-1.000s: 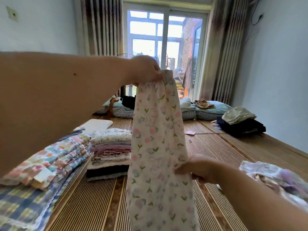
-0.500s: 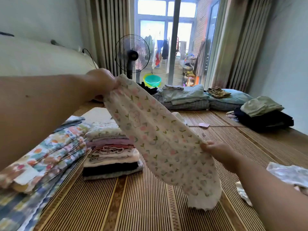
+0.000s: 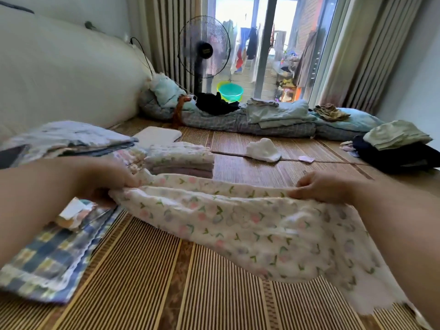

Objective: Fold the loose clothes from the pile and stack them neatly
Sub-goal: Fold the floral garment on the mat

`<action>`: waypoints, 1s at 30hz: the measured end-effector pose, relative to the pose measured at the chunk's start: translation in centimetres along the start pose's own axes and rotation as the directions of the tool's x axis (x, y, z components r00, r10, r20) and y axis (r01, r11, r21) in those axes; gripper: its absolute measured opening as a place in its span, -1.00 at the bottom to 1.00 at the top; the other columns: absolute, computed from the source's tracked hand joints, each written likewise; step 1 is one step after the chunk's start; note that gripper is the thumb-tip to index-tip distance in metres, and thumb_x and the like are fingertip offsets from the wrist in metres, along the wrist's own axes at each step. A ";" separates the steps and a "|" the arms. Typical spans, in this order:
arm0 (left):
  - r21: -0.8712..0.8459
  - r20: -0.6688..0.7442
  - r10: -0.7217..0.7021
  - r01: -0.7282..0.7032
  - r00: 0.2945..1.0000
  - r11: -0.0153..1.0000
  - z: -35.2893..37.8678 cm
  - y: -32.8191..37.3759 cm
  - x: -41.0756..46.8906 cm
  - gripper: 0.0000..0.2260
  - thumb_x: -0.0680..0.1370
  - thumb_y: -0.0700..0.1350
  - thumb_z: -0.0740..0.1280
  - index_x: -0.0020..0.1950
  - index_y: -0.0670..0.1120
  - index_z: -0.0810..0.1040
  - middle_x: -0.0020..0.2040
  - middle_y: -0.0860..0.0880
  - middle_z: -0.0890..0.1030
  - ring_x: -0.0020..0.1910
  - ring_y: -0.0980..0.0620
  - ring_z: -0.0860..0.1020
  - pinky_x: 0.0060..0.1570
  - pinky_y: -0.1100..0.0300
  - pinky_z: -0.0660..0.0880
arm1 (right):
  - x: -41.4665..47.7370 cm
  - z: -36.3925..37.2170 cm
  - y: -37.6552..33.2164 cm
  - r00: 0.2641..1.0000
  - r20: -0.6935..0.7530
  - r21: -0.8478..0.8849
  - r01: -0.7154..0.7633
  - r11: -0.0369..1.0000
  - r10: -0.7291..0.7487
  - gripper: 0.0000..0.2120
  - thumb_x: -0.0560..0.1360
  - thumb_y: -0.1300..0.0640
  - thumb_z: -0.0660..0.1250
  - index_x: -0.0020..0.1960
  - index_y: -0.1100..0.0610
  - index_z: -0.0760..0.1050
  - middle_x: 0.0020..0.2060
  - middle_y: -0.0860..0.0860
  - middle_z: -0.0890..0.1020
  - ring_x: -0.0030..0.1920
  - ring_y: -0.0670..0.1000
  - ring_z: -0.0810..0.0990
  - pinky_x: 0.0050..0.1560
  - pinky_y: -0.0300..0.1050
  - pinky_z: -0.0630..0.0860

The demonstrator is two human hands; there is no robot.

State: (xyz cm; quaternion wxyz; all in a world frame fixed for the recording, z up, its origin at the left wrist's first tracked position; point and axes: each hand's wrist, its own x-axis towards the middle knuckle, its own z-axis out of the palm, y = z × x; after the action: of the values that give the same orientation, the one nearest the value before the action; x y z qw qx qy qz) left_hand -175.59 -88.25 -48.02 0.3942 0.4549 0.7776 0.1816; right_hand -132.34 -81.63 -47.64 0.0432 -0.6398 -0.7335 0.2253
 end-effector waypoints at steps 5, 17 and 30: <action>-0.122 0.060 -0.115 0.121 0.992 0.985 4.7 -7.5 1.8 -0.85 0.58 -0.14 0.32 -0.02 -0.24 0.53 -0.42 -0.11 0.63 -0.50 0.01 0.59 -0.53 0.24 0.48 | 6.2 8.7 -0.3 0.998 0.061 -0.056 -0.019 0.998 0.023 -0.79 0.45 -0.16 0.41 -0.13 -0.02 0.61 -0.09 -0.01 0.68 -0.07 -0.02 0.61 -0.06 -0.16 0.49; 0.037 -0.286 -0.057 0.071 0.956 0.997 7.7 -11.5 6.8 -0.76 0.59 -0.07 0.29 0.11 -0.24 0.54 -0.10 -0.17 0.57 -0.20 -0.12 0.55 -0.25 0.09 0.54 | 2.1 14.0 9.4 0.857 -0.250 0.199 -0.410 0.890 0.451 -0.45 0.55 -0.21 0.20 0.34 0.19 0.42 0.26 0.20 0.53 0.23 0.23 0.49 0.13 0.07 0.43; -0.043 -0.292 -0.098 0.089 0.952 0.995 7.5 -10.6 4.8 -0.70 0.59 -0.07 0.30 0.17 -0.30 0.49 0.12 -0.28 0.55 0.01 -0.26 0.58 0.00 -0.05 0.56 | 0.6 16.2 9.8 0.802 -0.101 0.713 -0.355 0.605 0.589 -0.74 0.45 0.19 0.33 0.08 0.33 0.54 -0.08 0.24 0.64 -0.06 0.24 0.63 0.06 0.21 0.58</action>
State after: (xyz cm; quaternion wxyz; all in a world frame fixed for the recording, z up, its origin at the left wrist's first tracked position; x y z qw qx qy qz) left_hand -177.02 -90.29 -61.63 0.2893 0.3800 0.8454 0.2394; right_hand -129.15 -84.77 -66.06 0.3257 -0.7819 -0.3874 0.3640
